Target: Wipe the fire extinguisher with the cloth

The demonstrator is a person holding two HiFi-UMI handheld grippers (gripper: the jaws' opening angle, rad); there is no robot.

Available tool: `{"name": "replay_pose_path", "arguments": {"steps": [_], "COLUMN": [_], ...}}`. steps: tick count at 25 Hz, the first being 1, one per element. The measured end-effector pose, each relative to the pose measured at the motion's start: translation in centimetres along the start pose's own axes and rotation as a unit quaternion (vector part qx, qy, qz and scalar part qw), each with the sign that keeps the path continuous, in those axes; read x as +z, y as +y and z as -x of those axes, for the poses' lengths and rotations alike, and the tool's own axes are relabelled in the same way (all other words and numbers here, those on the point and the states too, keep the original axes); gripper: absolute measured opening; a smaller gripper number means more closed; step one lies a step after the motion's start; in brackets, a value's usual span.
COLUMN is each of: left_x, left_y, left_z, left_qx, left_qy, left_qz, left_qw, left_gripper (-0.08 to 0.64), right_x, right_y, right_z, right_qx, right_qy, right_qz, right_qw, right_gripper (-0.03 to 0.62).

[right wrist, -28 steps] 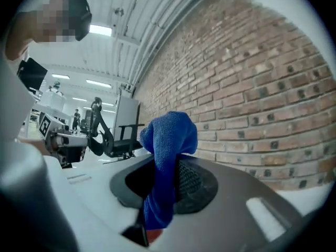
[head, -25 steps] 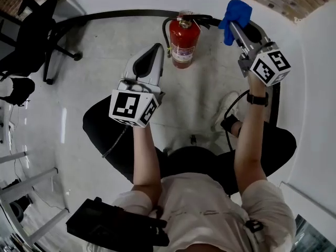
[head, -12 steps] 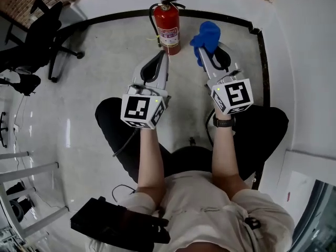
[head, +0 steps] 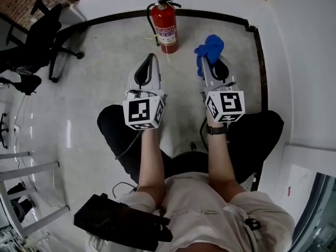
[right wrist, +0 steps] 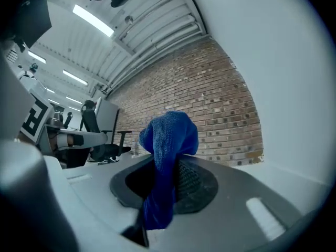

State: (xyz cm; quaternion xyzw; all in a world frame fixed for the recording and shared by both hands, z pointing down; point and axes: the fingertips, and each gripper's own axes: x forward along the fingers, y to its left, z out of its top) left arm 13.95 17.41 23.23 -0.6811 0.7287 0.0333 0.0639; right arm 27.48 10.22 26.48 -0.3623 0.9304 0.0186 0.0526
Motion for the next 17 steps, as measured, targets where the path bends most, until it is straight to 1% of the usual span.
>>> {"name": "replay_pose_path", "arguments": {"steps": [2,5,11,17], "left_x": [0.1,-0.3,-1.1,-0.1], "left_y": [0.7,0.8,-0.5,-0.9], "left_z": [0.4,0.9,1.8,3.0], "left_qx": [0.011,0.007,-0.012,-0.021], "left_qy": [0.001,0.005,0.011,-0.007], "left_qz": [-0.003,-0.002,0.003,0.004], "left_qw": [0.9999,1.0000,0.9999,0.9998], "left_gripper": [0.003,0.003,0.003,0.003], "right_x": [-0.3,-0.7,-1.6,-0.6], "right_y": [-0.2,-0.1,1.2,2.6], "right_z": [0.2,0.4,1.0,1.8], "right_qx": [-0.015,-0.018,-0.003,0.005], "right_qy": [0.007,0.018,0.035,0.023], "right_qz": [0.002,0.004,0.010,0.032], "right_qw": [1.000,1.000,0.999,0.999], "right_gripper": [0.078,0.078,0.077,0.077]}}
